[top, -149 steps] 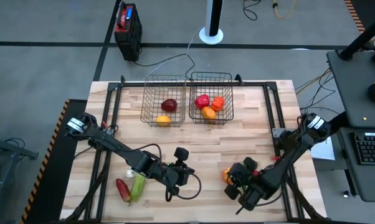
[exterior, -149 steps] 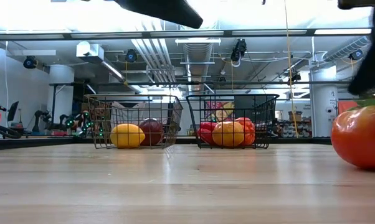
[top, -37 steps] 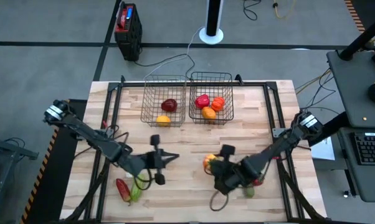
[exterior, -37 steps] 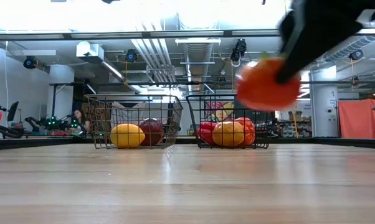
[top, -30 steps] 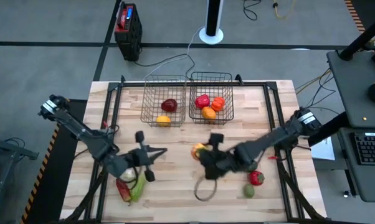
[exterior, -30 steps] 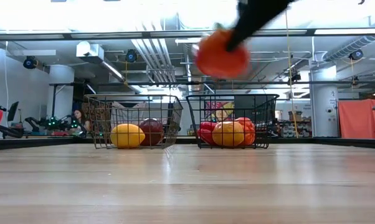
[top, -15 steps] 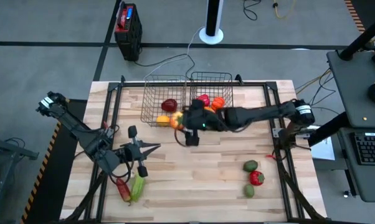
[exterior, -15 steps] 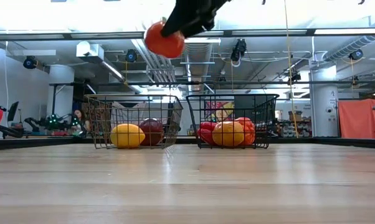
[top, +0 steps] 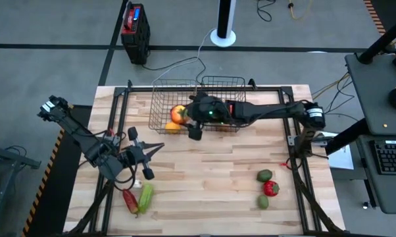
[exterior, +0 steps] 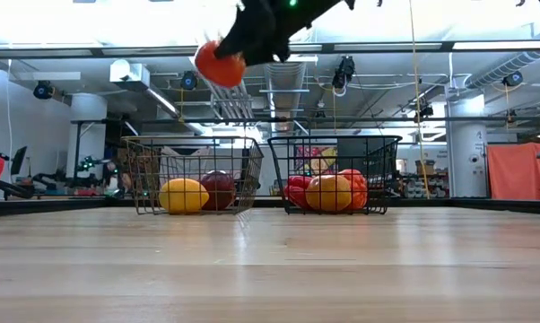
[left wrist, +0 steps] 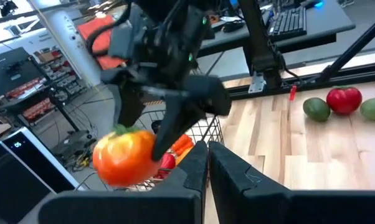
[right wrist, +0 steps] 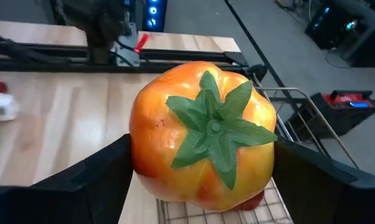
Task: Sort produce into baskets
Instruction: Put the orange tomato into the silver wire basket
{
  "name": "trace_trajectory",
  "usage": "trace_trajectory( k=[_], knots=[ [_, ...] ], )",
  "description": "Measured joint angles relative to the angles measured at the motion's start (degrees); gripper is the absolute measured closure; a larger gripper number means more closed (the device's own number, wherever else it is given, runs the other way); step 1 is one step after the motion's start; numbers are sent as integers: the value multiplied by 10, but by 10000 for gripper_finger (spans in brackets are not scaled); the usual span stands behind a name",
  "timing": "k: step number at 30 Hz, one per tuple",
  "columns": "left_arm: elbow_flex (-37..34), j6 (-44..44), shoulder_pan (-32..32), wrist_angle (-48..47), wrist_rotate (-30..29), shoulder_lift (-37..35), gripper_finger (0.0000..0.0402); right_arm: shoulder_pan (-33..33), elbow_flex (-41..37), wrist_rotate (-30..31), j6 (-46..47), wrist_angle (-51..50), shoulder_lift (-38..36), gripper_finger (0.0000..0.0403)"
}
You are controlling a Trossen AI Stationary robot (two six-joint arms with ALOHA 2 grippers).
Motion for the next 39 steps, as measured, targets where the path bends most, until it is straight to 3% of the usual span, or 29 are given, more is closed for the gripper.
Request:
trace_trajectory(
  k=[12, 28, 39],
  knots=[
    [0, 0, 0, -11, -2, -4, 402, -28, 67, -3, -11, -40, 79, 76],
    [0, -18, 0, -26, -10, -4, 402, -51, 286, 2, -60, -275, 227, 76],
    [-2, -39, 0, -37, -15, -4, 402, -62, 283, -32, -66, -291, 237, 76]
  ],
)
